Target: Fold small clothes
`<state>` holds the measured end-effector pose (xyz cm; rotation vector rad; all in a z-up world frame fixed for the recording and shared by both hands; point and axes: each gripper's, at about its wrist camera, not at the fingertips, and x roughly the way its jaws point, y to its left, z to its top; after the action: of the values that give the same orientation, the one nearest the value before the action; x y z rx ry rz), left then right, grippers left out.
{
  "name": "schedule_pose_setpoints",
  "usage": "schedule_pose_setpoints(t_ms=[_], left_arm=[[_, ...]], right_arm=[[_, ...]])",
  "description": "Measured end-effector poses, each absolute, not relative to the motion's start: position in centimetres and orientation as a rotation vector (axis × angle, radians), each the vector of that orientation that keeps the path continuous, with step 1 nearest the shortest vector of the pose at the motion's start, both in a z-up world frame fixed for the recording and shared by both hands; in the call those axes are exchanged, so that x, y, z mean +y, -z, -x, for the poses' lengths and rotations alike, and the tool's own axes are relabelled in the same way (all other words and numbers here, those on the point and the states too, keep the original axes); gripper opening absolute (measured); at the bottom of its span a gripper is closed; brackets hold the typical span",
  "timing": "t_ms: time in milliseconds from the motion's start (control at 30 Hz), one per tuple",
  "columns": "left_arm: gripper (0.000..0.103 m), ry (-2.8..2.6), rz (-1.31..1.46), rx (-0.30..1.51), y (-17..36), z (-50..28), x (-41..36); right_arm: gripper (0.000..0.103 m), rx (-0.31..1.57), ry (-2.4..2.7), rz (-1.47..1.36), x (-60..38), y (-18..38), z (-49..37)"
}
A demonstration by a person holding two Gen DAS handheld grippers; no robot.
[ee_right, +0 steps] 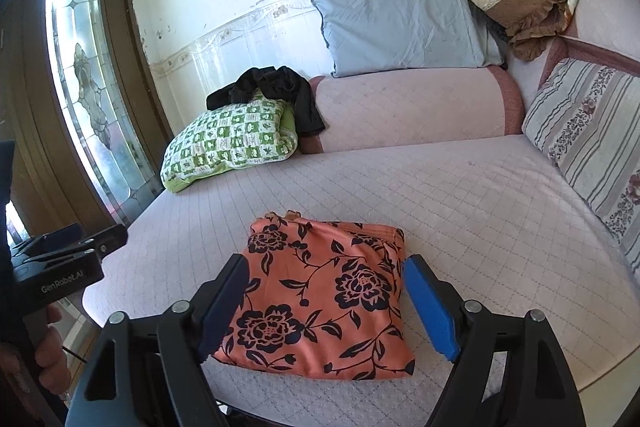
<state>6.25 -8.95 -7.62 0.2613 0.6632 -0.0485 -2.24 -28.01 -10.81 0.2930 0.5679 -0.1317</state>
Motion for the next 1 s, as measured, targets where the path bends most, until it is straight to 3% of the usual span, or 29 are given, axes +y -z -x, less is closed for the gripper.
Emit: schedule_pose_setpoints(t_ms=[300, 1000], left_arm=[[0.088, 0.062, -0.243, 0.621, 6.4, -5.5, -8.0], [0.088, 0.086, -0.204, 0.563, 4.9, -4.0, -6.9]], right_arm=[[0.091, 0.528, 0.229, -0.258, -27.5, 10.0, 2.7], [0.091, 0.557, 0.231, -0.210, -26.2, 9.5, 2.8]])
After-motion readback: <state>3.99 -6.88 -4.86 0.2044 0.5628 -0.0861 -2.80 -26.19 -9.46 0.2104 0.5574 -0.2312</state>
